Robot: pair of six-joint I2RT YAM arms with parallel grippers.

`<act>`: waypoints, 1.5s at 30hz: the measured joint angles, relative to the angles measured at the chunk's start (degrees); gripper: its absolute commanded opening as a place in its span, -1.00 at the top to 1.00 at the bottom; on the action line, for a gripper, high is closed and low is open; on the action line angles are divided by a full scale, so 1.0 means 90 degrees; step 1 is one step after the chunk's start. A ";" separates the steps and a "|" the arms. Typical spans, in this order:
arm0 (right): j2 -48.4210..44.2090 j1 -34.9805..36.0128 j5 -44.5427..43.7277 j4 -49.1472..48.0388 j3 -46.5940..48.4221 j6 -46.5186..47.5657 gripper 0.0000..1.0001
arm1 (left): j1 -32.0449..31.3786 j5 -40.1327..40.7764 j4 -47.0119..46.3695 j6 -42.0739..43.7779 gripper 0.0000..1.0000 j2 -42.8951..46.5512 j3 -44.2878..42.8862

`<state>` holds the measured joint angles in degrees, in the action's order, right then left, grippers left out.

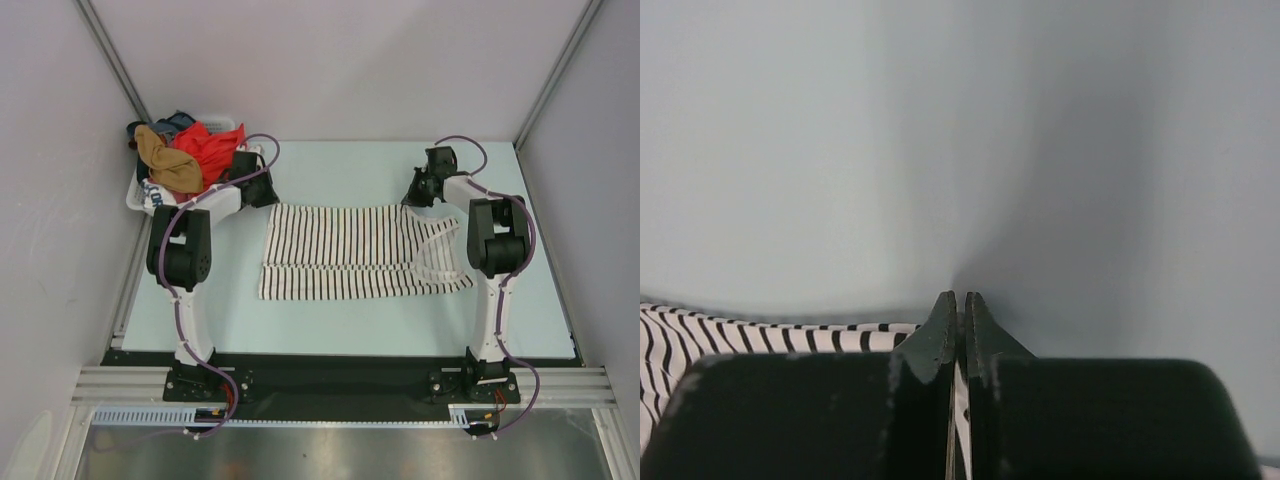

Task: Fold and stack the tank tops
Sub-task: Fold the tank top

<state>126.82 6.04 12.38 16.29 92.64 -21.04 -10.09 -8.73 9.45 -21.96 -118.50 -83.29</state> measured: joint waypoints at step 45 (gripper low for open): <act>-0.2725 0.0177 -0.0406 -0.3621 -0.4223 -0.0029 0.99 | -0.0044 0.0058 -0.1503 -0.0061 0.99 0.1739 0.2684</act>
<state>102.30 7.64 8.73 -16.29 54.63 -21.30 -10.48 -8.21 -4.08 -22.50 -102.85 -59.13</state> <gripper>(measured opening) 0.032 0.010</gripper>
